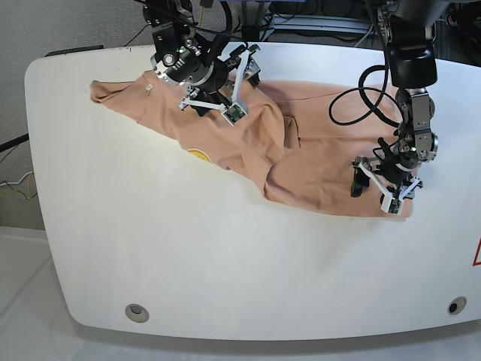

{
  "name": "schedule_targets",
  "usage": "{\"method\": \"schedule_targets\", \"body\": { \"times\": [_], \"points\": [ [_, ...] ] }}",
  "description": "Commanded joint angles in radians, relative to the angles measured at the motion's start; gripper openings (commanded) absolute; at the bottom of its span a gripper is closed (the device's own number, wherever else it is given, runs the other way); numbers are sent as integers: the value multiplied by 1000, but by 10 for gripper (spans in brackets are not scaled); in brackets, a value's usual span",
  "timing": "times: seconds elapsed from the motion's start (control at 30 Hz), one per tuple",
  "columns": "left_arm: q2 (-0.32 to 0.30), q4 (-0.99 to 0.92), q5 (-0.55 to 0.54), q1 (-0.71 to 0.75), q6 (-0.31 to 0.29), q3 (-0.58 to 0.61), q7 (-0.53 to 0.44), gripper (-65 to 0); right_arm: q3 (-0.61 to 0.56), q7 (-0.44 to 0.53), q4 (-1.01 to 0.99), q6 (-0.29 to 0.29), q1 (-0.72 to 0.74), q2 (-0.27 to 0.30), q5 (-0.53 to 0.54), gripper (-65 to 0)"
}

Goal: Fold the T-shirt properly
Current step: 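Press the right gripper into the folded fabric and pinch it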

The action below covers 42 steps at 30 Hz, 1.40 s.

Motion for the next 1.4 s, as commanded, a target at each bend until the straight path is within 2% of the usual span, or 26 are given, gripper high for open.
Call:
{"method": "schedule_targets", "body": {
  "times": [0.0, 0.2, 0.47, 0.67, 0.97, 1.07, 1.13, 1.27, 1.37],
  "points": [
    [-10, 8, 5, -8, -1, -3, 26, -208, -10, 39, 16, 3, 3, -6, -14, -225],
    [-11, 8, 5, -8, -1, -4, 26, -208, -9, 57, 16, -39, -3, -31, -66, -225],
    [-11, 8, 5, -8, -1, -4, 26, -208, -35, 85, -10, -77, -3, -34, -123, -225],
    [-11, 8, 5, -8, -1, -4, 26, -208, -68, 109, -53, -135, -3, -34, -156, -225],
    [-11, 8, 5, -8, -1, -4, 26, -208, -75, 128, -64, -158, -3, -34, -156, -237],
    [-11, 8, 5, -8, -1, -4, 26, -208, -75, 128, -64, -158, 2, -32, -156, -301],
    [-11, 8, 5, -8, -1, -4, 26, -208, -75, 128, -64, -158, 3, -32, -156, -396],
    [-11, 8, 5, -8, -1, -4, 26, -208, -61, 128, -66, -158, 12, -32, -158, -636],
    [-11, 8, 5, -8, -1, -4, 26, -208, -50, 128, -69, -158, 15, -32, -158, -649]
  ]
}}
